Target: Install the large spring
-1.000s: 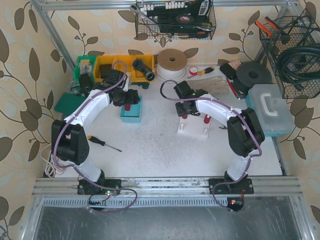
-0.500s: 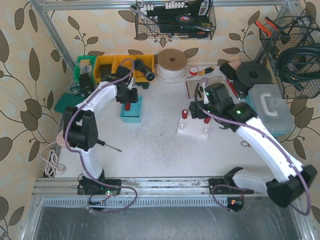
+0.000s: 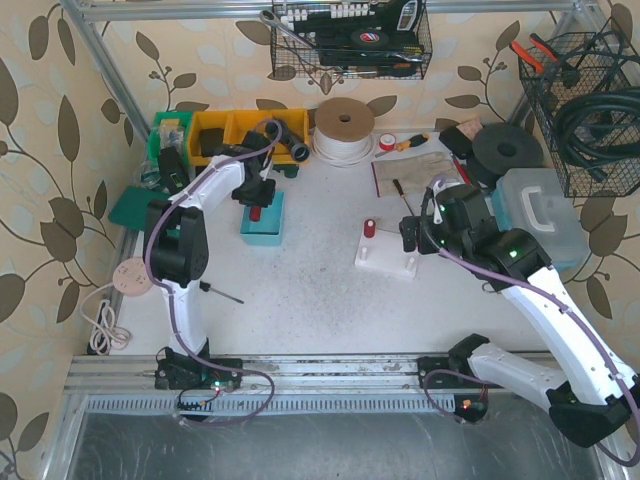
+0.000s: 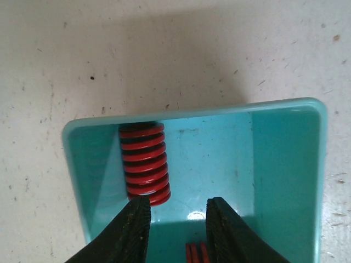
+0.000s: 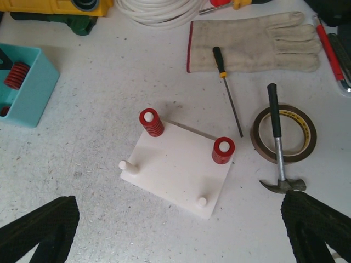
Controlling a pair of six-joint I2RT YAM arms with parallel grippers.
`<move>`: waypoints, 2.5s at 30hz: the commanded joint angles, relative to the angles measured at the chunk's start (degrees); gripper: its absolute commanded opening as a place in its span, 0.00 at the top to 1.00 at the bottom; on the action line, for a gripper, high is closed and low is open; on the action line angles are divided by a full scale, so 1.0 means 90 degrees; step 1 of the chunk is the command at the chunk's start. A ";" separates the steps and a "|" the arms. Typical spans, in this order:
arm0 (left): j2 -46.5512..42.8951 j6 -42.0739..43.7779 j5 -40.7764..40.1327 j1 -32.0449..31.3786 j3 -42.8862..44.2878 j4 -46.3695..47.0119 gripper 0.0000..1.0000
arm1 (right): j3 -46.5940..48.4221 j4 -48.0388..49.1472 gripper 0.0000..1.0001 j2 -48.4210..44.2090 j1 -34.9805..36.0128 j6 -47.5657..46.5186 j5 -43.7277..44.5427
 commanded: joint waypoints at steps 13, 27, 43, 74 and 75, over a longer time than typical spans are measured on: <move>0.0527 0.0345 -0.0361 -0.0035 0.0146 -0.0226 0.62 | 0.0012 -0.0505 0.02 -0.0011 0.0018 0.0512 0.0498; 0.0565 0.0282 -0.0003 -0.0044 -0.0071 0.0013 0.61 | 0.0040 -0.0541 0.03 0.0038 0.0010 0.0559 0.0722; 0.0332 0.0364 -0.0560 -0.0133 0.0017 0.0034 0.60 | 0.0085 -0.0472 0.03 0.0194 0.0002 0.0465 0.0751; 0.0267 0.0271 -0.0571 -0.0260 0.0236 0.0096 0.59 | 0.0114 -0.0440 0.03 0.0393 -0.0050 0.0326 0.0712; 0.0313 0.0293 -0.0709 -0.0260 0.0243 0.0056 0.58 | 0.0128 -0.0435 0.03 0.0393 -0.0058 0.0324 0.0708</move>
